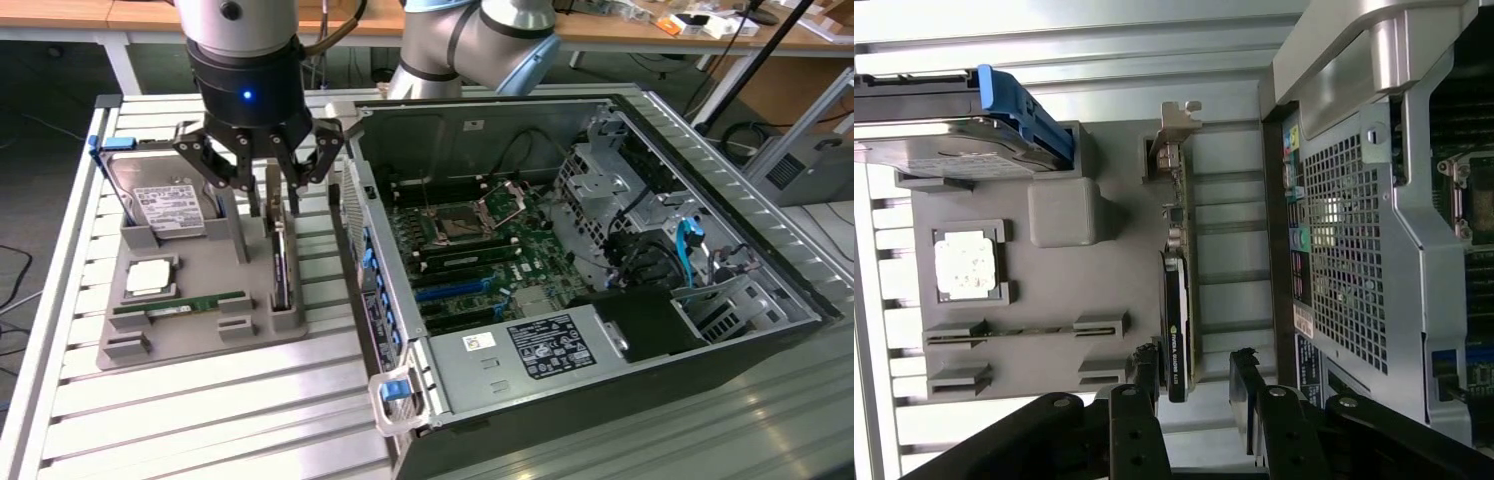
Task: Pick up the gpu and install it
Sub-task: 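Pick up the gpu and move the gpu toward the slot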
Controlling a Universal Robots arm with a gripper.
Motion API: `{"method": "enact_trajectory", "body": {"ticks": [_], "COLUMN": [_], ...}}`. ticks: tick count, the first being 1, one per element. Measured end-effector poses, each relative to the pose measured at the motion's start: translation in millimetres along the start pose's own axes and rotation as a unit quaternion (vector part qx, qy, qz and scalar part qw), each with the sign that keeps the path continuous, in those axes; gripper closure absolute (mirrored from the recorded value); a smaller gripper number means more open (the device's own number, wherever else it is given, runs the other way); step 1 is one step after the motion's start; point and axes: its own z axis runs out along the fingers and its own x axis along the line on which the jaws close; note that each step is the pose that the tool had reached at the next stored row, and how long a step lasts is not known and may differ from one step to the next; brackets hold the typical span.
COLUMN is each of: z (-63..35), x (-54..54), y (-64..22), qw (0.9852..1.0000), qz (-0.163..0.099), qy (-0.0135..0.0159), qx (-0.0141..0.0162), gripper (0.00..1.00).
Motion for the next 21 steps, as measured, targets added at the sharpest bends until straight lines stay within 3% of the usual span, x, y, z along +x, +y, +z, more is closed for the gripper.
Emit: {"method": "enact_trajectory", "body": {"ticks": [21], "z": [4.1], "x": [0.1], "y": [-0.1], "qw": [1.0000], "qz": [0.000], "qy": [0.0000], "qx": [0.0000], "gripper": [0.58]}}
